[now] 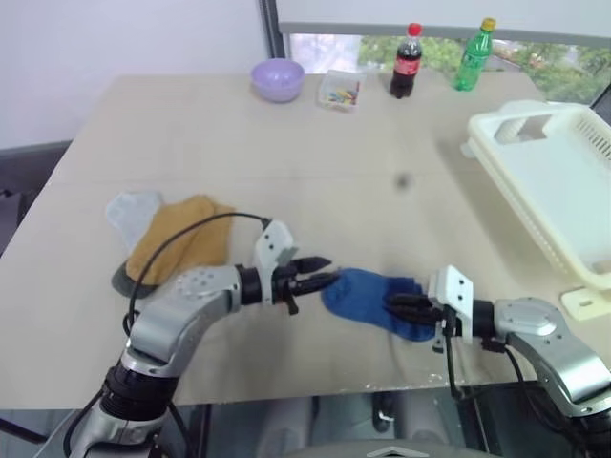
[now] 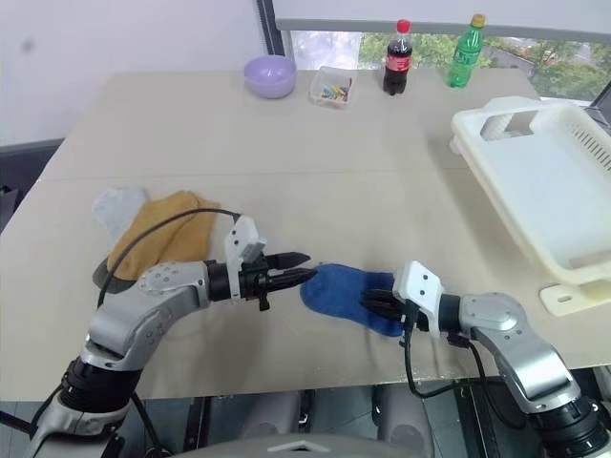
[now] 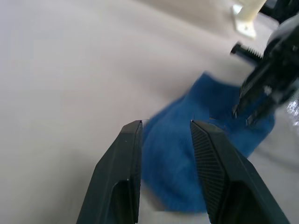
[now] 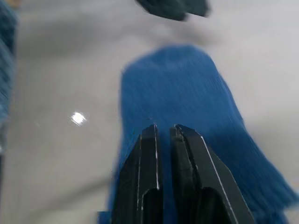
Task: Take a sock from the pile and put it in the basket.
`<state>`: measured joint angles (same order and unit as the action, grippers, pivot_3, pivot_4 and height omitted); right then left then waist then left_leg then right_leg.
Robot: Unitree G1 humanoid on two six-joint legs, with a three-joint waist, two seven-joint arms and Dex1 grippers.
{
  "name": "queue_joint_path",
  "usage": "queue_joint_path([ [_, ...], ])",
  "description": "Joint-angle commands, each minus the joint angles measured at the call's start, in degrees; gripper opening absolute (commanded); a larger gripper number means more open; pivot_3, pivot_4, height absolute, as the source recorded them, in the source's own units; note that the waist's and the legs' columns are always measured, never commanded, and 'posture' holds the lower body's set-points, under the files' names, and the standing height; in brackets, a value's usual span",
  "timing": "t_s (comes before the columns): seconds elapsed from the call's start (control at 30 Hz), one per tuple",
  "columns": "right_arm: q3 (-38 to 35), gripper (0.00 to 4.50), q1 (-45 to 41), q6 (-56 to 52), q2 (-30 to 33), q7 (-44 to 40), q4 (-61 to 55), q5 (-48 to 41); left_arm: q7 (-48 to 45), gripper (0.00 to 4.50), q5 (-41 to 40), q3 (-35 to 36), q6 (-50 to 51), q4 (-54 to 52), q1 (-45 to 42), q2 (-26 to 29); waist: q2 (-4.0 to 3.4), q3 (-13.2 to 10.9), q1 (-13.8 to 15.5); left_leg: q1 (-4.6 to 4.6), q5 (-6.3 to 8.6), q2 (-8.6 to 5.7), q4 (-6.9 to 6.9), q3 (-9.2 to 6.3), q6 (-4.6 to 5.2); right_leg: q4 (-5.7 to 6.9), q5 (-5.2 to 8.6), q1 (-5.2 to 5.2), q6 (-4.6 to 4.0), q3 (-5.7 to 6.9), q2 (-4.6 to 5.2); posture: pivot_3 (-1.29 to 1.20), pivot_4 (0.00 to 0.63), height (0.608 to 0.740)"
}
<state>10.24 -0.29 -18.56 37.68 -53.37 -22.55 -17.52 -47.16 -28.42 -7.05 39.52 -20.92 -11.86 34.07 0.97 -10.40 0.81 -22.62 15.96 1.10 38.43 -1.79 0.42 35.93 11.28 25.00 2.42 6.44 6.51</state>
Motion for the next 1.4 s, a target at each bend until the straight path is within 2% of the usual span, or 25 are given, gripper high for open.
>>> queue_joint_path([
  [0.03,0.2,0.97,1.0,1.3,0.3,0.1,1.3,1.4,-2.3,1.75,2.4,-0.7,-5.4,3.0,1.2,0.4,0.00,0.0,0.0,-0.01,0.00,0.00,0.02,0.00,0.00,0.00,-0.01,0.00,-0.02,-0.01,0.00,0.00,0.150,0.730],
  [0.07,0.3,1.31,1.1,1.7,0.3,0.0,1.6,1.6,-2.8,1.75,2.6,-0.8,-6.1,4.1,1.4,0.4,0.00,0.0,0.0,0.00,0.00,0.00,0.04,0.00,0.00,0.00,-0.02,-0.01,-0.02,-0.01,0.00,0.00,0.150,0.730],
  [0.27,0.5,4.27,1.1,3.4,-0.6,0.5,3.3,2.5,-4.2,1.75,2.5,-1.5,-5.9,9.1,0.2,-1.1,0.00,0.0,0.1,0.22,0.00,0.00,0.14,-0.04,0.01,0.01,-0.02,-0.31,-0.02,-0.04,-0.04,0.00,0.150,0.730],
  [0.3,0.6,4.46,1.0,3.5,-0.7,0.5,3.5,2.5,-4.3,1.75,2.1,-1.4,-5.2,9.5,-0.2,-1.4,0.00,0.0,0.1,0.26,0.00,-0.01,0.15,-0.05,0.01,0.01,-0.02,-0.35,-0.01,-0.07,-0.06,0.00,0.150,0.730],
  [0.6,1.5,4.46,0.7,4.9,-0.9,0.6,4.8,4.4,-4.0,1.75,-8.0,0.2,15.1,12.2,-6.4,-3.6,0.00,0.0,0.0,0.45,0.00,-0.02,0.46,-0.06,0.01,0.18,-0.08,-0.55,-0.01,-0.82,-0.54,0.00,0.150,0.730],
  [0.73,1.8,4.46,0.9,5.2,-1.1,0.9,4.7,5.0,-3.6,1.75,-6.9,-2.2,18.1,12.6,-7.6,-3.1,0.00,0.0,0.0,0.76,0.01,-0.02,0.46,-0.05,0.02,0.17,-0.07,-0.87,-0.02,-0.85,-0.55,0.00,0.150,0.730],
  [0.87,2.0,4.46,0.9,5.2,-1.3,1.0,4.7,5.3,-0.6,1.75,-8.1,-1.1,22.1,14.2,-9.7,-5.9,0.01,0.1,0.1,0.85,0.01,-0.06,0.46,-0.09,0.02,0.17,-0.07,-0.98,-0.02,-0.92,-0.57,0.00,0.150,0.730],
  [1.0,2.2,4.46,0.6,5.2,-1.7,1.1,4.9,5.7,1.7,1.75,-12.7,2.1,28.3,13.1,-11.6,-10.1,0.01,0.1,0.0,0.90,0.01,-0.12,0.50,-0.15,0.03,0.17,-0.07,-1.09,-0.01,-1.03,-0.61,0.00,0.150,0.730],
  [1.17,2.4,4.46,0.1,5.4,-2.0,1.1,5.5,6.3,5.0,1.75,-19.0,9.6,31.5,13.7,-13.4,-16.2,0.02,0.1,-0.1,0.89,0.01,-0.11,0.51,-0.16,0.02,0.18,-0.07,-1.09,-0.01,-1.04,-0.65,0.00,0.150,0.730],
  [1.2,2.5,4.50,0.0,5.3,-2.0,1.1,5.6,6.3,5.4,2.14,-18.8,9.6,31.7,13.3,-13.6,-16.2,0.02,0.1,-0.1,0.90,0.01,-0.10,0.52,-0.18,0.03,0.19,-0.07,-1.09,-0.01,-1.04,-0.67,0.00,0.150,0.730],
  [1.27,2.5,4.50,-0.2,5.3,-2.0,1.0,5.7,6.3,5.7,2.52,-18.6,9.1,32.1,12.7,-13.6,-15.6,0.01,0.1,-0.2,0.93,0.01,-0.09,0.53,-0.18,0.03,0.23,-0.07,-1.09,-0.01,-1.04,-0.69,0.00,0.150,0.730],
  [1.4,2.5,4.50,-0.4,5.4,-1.9,1.0,6.0,6.3,8.6,3.93,-17.7,10.1,33.2,13.9,-13.8,-14.9,0.01,0.1,-0.1,0.94,0.01,-0.09,0.54,-0.16,0.03,0.26,-0.07,-1.09,-0.02,-1.08,-0.70,0.00,0.150,0.730],
])
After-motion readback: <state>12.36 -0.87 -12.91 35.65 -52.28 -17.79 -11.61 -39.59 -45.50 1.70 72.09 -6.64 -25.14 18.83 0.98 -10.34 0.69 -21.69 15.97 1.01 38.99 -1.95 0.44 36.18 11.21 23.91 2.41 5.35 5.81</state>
